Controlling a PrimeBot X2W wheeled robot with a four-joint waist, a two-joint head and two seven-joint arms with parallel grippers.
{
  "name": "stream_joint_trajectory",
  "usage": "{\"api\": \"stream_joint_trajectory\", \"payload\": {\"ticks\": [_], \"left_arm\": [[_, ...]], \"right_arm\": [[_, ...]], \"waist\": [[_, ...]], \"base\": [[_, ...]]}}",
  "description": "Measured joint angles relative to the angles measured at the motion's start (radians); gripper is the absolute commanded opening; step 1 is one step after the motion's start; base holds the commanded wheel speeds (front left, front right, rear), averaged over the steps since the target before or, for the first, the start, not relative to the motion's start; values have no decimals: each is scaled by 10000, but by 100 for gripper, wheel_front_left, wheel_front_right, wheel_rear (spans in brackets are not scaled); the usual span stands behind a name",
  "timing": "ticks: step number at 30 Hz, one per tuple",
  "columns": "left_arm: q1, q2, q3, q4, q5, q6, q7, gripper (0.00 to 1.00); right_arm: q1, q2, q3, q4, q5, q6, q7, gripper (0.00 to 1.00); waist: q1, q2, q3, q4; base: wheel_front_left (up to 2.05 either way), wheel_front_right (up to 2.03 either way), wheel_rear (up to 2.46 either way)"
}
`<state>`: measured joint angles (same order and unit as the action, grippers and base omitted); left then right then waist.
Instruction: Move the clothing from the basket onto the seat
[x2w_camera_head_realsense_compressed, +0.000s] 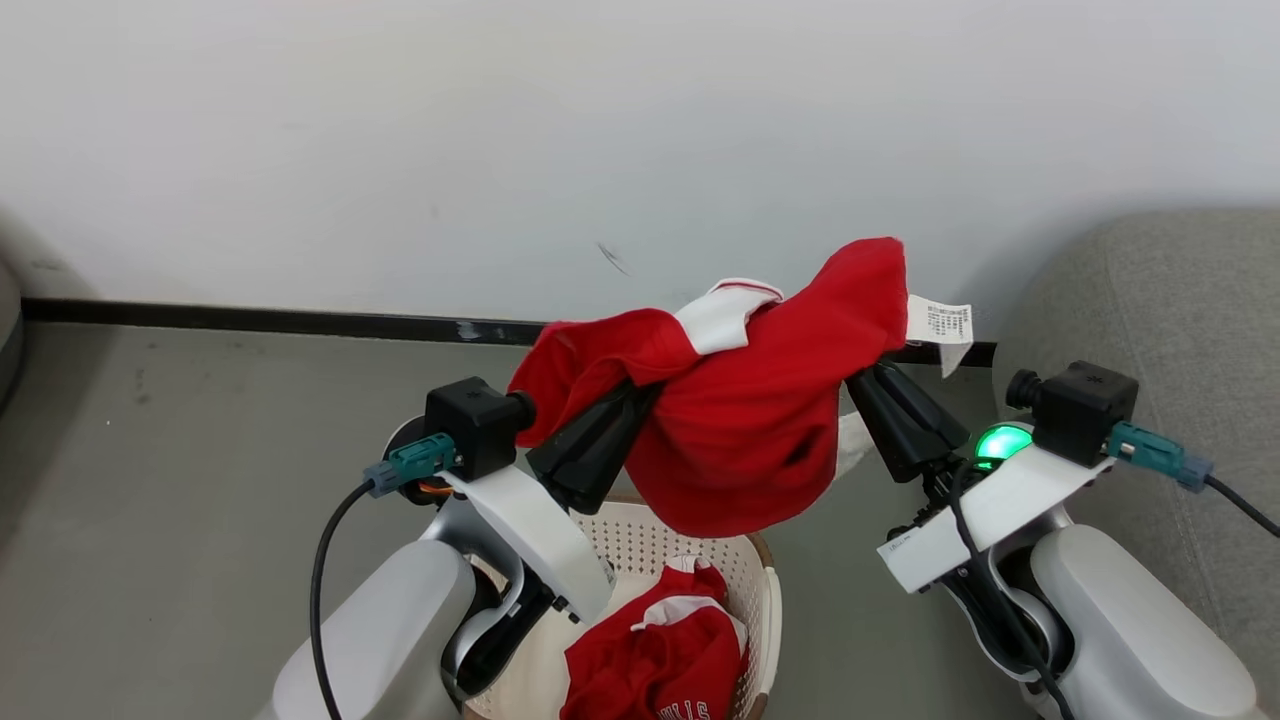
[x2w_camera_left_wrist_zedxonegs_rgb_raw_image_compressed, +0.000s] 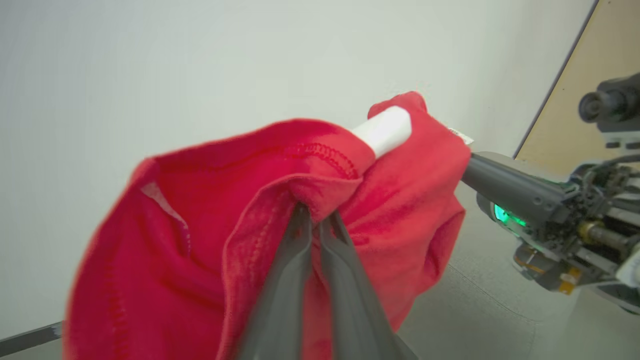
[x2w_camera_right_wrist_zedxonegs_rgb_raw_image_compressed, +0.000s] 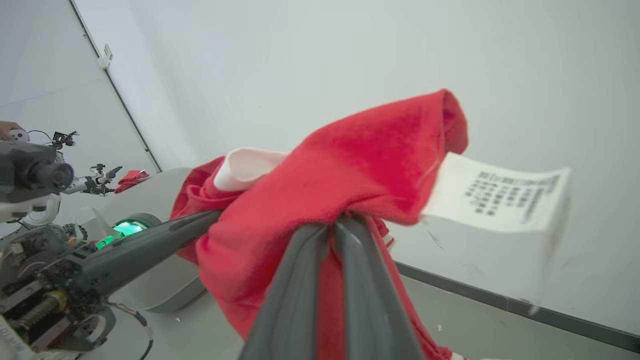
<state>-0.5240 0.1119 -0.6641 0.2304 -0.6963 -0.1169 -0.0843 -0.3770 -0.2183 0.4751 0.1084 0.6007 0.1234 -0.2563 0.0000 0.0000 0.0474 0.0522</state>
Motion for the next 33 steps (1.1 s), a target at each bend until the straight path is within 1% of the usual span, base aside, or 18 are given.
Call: {"api": "stream_joint_trajectory", "payload": {"ticks": [9, 10, 11, 12, 13, 14, 25, 33], "left_arm": [[241, 8, -134, 92, -73, 0, -52, 0], [241, 6, -150, 92, -73, 0, -54, 7], [241, 0, -165, 92, -75, -2, -59, 34], [241, -4, -186, 92, -75, -2, -65, 49], [241, -4, -209, 90, -75, -4, -67, 82], [241, -2, -242, 88, -75, -6, -98, 100], [271, 159, -658, -63, -56, -17, -173, 100], [321, 378, -1045, -255, 221, -61, -334, 100]], "right_arm": [[267, -63, -347, -307, -318, 0, 0, 0], [276, -81, -414, -339, -330, 0, 0, 0], [278, -104, -472, -372, -374, 0, 0, 0], [287, -128, -533, -401, -384, 0, 0, 0], [308, -146, -596, -416, -395, 0, 0, 0], [345, -163, -667, -439, -399, 0, 0, 0], [638, -426, -1009, -734, -675, 0, 0, 0], [804, -675, -1609, -1168, -922, 0, -2, 0]], "waist": [[0, 0, -52, -305], [0, 0, -60, -341], [0, 0, -68, -378], [-1, 0, -77, -415], [0, 0, -87, -452], [0, 0, -97, -491], [0, 0, -197, -915], [0, 0, -219, -1342]], "base": [[0, 0, 0], [0, 0, 0], [0, 0, 0], [0, 0, 0], [0, 0, 0], [0, 0, 0], [0, 0, 0], [0, 0, 0]]}}
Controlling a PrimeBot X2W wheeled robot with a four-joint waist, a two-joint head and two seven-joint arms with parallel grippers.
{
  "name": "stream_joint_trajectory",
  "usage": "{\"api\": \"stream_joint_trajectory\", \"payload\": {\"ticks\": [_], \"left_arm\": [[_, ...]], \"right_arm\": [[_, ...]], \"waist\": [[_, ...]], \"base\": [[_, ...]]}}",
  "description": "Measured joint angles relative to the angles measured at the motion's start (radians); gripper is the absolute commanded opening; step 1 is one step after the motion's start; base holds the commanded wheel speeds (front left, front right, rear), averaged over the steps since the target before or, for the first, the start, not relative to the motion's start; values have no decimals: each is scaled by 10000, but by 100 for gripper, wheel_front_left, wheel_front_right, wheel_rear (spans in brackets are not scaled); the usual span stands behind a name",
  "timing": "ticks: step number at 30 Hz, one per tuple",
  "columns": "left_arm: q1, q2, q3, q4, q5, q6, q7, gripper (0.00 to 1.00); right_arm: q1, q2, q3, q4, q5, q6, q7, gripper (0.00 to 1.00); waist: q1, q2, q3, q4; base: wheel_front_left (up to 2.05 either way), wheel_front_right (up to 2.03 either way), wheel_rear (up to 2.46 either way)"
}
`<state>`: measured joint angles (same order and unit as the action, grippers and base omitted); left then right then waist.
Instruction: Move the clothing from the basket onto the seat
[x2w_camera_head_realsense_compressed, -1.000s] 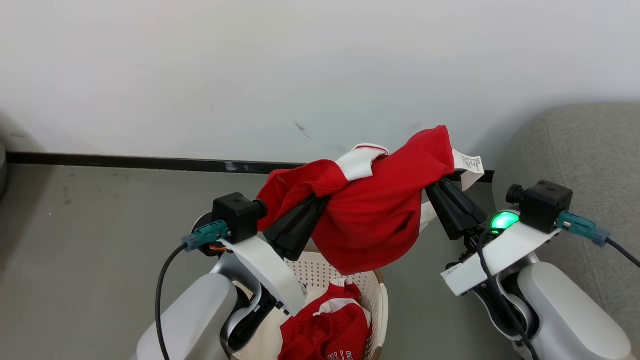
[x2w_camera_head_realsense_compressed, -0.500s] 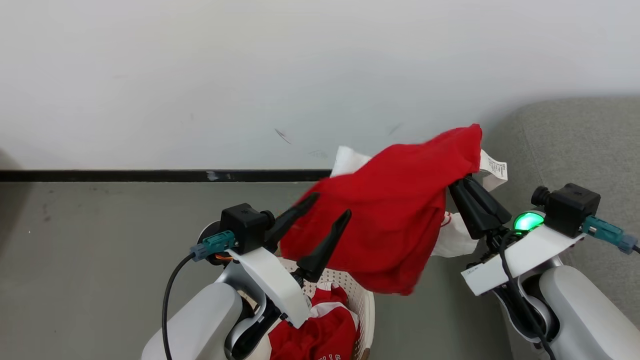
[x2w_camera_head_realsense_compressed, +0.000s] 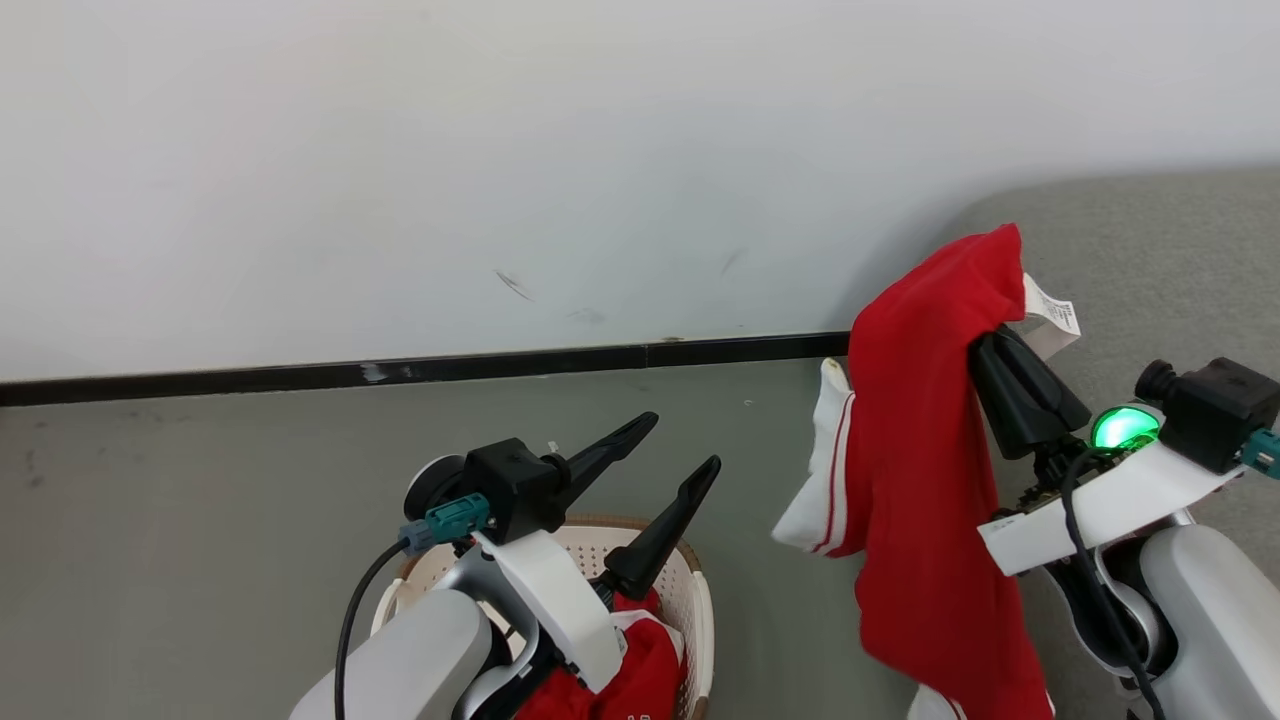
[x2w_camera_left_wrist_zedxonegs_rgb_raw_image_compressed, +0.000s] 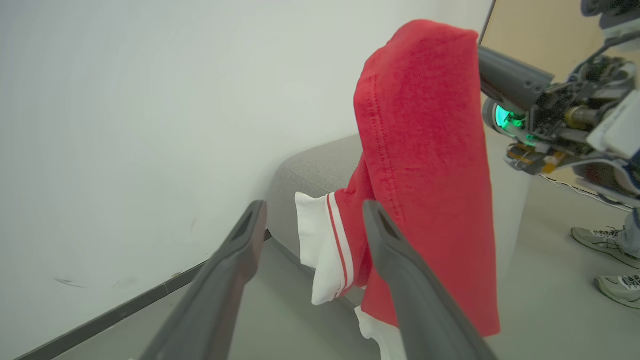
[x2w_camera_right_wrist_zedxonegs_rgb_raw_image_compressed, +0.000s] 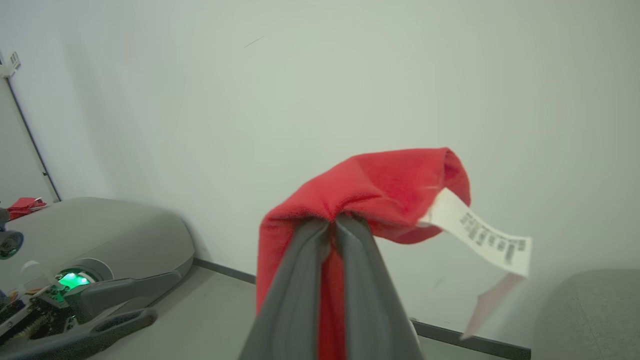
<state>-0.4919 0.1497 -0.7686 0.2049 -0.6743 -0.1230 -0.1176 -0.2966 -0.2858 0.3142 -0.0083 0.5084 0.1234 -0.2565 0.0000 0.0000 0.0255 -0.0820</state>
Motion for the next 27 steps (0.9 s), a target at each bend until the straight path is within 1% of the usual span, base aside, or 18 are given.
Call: {"api": "stream_joint_trajectory", "payload": {"ticks": [5, 14, 27], "left_arm": [[0, 155, -309, -255, 230, 0, -184, 100], [2, 360, -642, -370, 337, -40, -447, 100], [2, 694, -1145, -569, 339, -42, -612, 100]], "right_arm": [[142, -92, -518, -297, -86, 0, 0, 0], [702, -132, -1091, -550, -178, 0, 0, 0], [1083, -56, -1429, -1104, -368, 0, 0, 0]], "waist": [[0, 0, 22, -359], [0, 0, 94, -934], [0, 0, 255, -1818]], "base": [[0, 0, 0], [0, 0, 0], [0, 0, 0]]}}
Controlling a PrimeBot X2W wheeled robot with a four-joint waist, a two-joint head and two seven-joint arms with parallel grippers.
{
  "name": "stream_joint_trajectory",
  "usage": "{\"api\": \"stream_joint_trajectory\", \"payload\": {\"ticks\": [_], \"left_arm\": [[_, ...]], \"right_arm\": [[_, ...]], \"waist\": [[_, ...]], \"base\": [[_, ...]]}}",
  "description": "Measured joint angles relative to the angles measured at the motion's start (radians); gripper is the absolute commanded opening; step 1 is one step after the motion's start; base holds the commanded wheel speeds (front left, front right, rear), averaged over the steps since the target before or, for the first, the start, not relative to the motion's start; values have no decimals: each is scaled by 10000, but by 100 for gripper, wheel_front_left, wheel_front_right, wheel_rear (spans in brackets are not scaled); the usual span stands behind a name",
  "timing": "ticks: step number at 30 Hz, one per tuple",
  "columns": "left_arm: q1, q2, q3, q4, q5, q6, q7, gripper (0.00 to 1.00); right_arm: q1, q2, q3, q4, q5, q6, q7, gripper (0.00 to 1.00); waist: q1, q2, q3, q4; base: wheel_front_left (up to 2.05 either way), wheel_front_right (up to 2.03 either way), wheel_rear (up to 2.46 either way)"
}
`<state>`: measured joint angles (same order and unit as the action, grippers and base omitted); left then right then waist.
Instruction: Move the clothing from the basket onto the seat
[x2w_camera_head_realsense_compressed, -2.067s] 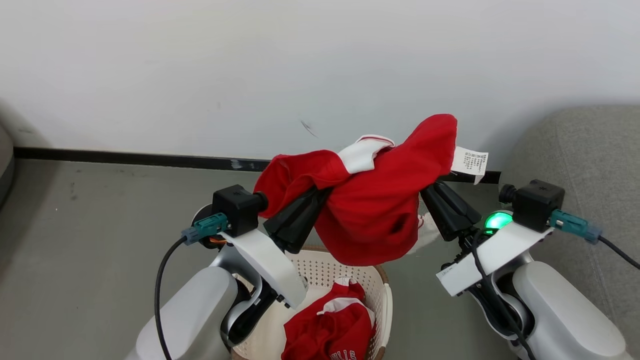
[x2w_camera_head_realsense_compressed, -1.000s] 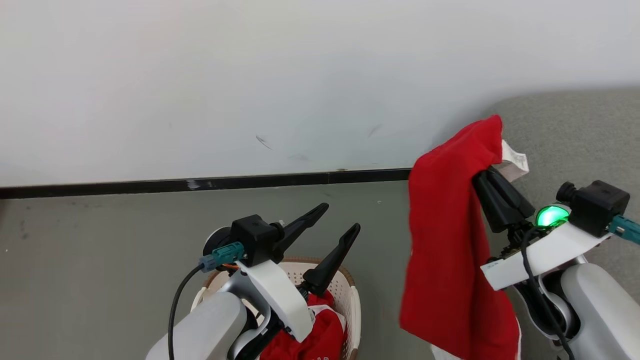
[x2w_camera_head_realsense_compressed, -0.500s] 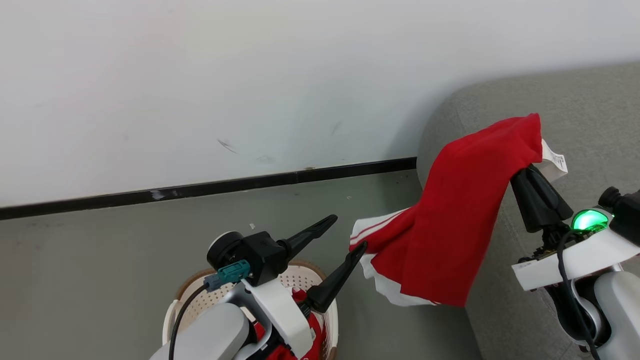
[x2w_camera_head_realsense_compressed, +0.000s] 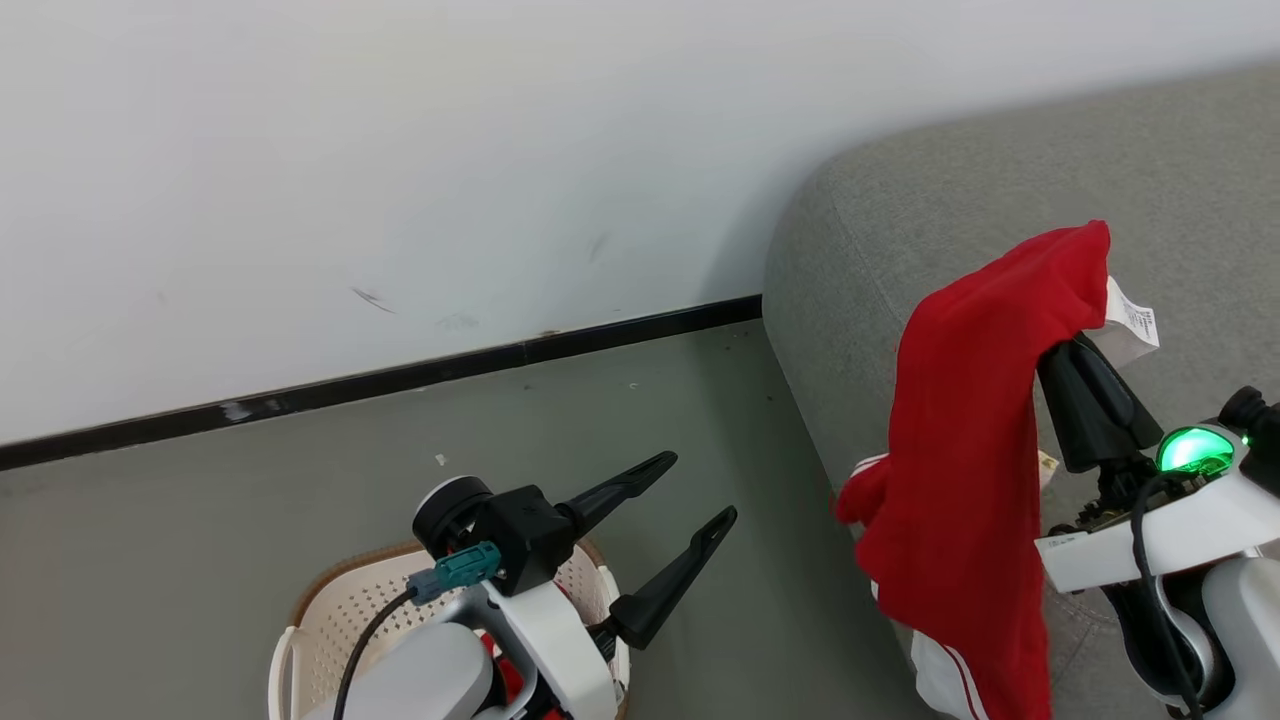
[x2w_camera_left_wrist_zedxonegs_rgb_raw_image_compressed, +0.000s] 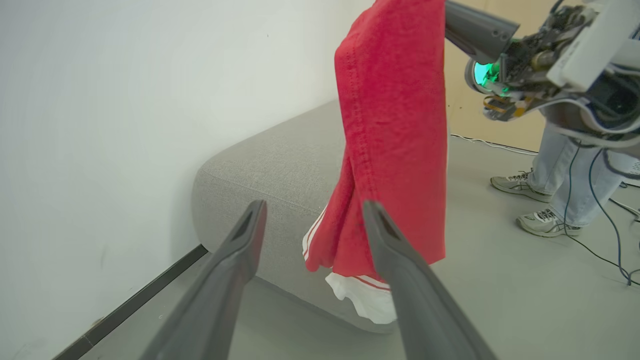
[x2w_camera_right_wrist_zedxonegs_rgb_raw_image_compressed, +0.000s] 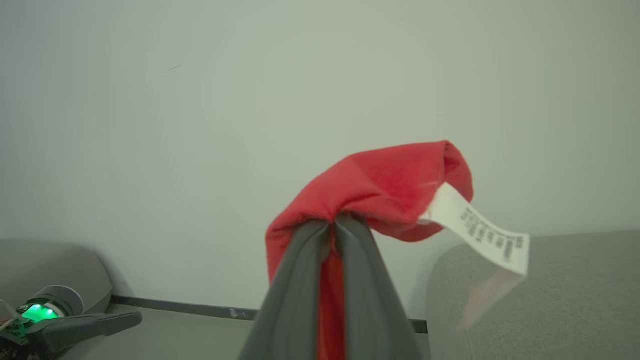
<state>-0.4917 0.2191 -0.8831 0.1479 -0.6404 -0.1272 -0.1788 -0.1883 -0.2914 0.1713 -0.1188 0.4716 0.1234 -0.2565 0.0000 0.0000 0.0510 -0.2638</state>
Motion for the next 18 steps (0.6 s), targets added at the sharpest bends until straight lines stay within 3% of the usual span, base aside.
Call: {"api": "stream_joint_trajectory", "payload": {"ticks": [18], "left_arm": [[0, 376, 27, -84, 0, 0, -263, 100]], "right_arm": [[25, 86, -105, -291, -169, 0, 0, 0]], "waist": [[0, 0, 179, -1072]], "base": [[0, 0, 0]]}}
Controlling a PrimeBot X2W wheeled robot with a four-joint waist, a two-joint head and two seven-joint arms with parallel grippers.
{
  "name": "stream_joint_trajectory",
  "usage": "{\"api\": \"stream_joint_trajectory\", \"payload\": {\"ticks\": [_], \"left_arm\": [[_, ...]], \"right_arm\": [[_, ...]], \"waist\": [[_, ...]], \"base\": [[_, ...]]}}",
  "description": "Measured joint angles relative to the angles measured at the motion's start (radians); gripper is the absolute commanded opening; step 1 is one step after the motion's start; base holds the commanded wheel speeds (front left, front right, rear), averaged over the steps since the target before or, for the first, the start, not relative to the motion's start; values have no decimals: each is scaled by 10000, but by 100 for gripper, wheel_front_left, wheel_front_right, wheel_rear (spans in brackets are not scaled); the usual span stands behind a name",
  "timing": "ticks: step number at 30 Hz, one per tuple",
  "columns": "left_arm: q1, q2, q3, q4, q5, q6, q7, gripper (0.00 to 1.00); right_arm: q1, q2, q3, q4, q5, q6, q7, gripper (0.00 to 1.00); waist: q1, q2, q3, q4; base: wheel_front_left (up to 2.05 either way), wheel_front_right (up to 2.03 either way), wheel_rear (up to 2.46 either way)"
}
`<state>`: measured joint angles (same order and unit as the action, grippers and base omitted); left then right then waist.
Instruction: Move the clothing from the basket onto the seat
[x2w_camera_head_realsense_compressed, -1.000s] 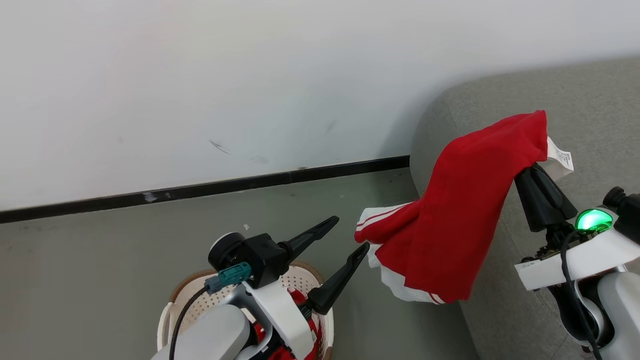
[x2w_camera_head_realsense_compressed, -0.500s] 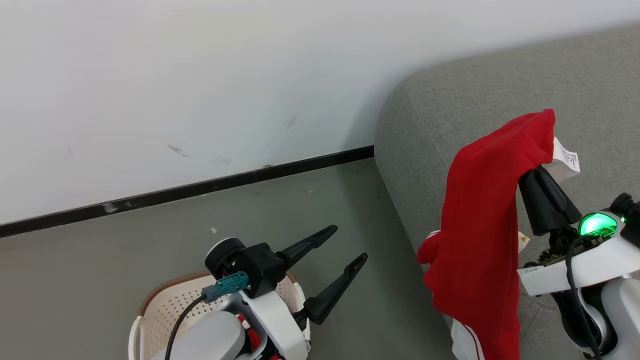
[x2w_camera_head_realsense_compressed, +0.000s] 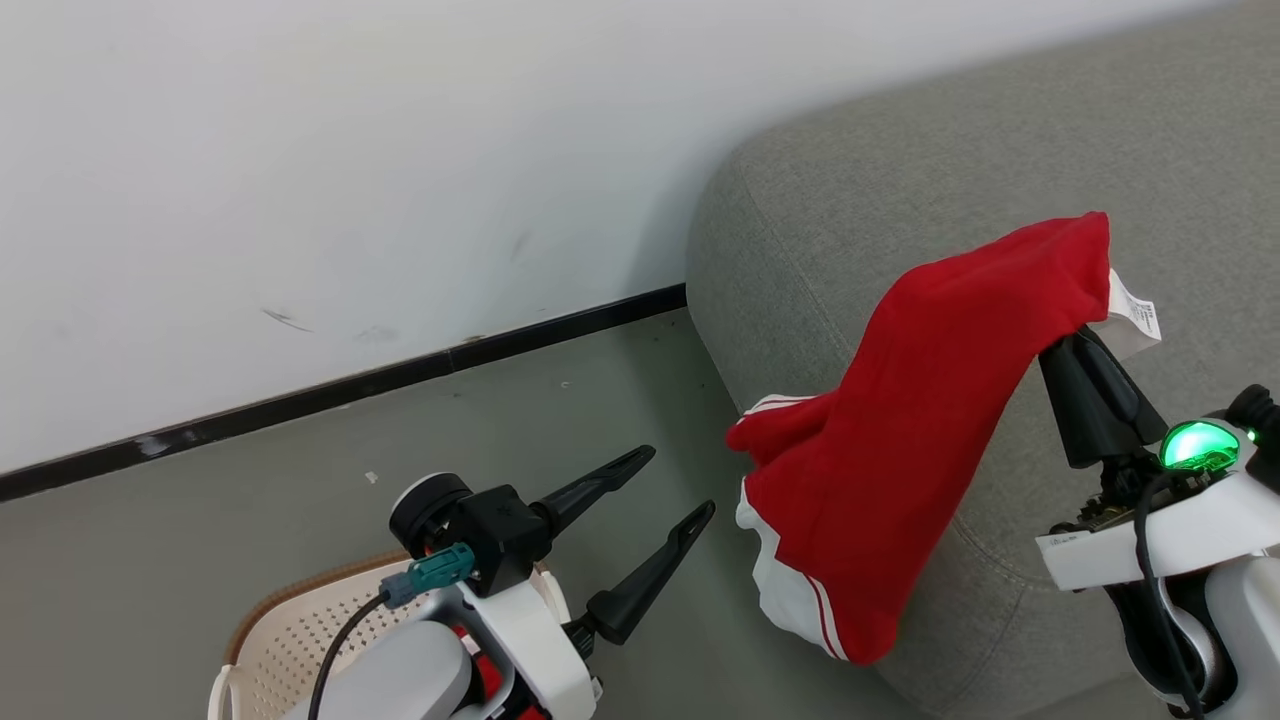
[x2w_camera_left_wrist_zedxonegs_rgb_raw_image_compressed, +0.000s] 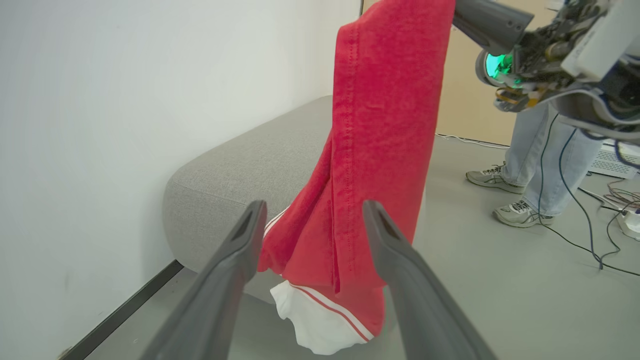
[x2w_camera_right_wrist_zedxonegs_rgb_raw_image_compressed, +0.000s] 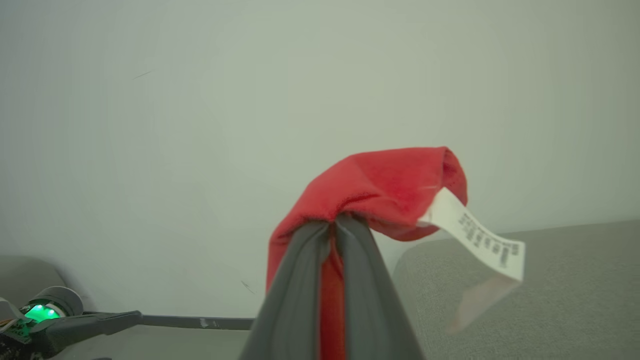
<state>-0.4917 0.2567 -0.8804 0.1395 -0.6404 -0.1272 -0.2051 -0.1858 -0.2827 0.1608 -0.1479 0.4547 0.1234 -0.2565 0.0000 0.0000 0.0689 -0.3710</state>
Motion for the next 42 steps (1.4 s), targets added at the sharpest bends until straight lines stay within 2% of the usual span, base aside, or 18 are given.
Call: {"api": "stream_joint_trajectory", "payload": {"ticks": [21, 28, 33, 42], "left_arm": [[114, 226, 12, -182, -6, 2, -75, 100], [116, 265, 94, -263, -19, 12, -58, 100], [118, 355, 104, -311, -77, 13, -12, 100], [119, 608, 125, -456, -90, 17, 194, 100]], "right_arm": [[3, -136, 67, -84, -77, 0, 0, 0], [-662, -554, -203, -134, -58, 0, 0, 0], [-1498, -736, -328, 27, 405, 0, 0, 0], [-3251, -1887, -408, 570, 848, 0, 0, 0]], "waist": [[1, 1, 91, -1006], [0, 0, 285, -1042], [0, 0, 447, -1044], [0, 0, 768, -996]], "base": [[0, 0, 0], [0, 0, 0], [0, 0, 0], [0, 0, 0]]}}
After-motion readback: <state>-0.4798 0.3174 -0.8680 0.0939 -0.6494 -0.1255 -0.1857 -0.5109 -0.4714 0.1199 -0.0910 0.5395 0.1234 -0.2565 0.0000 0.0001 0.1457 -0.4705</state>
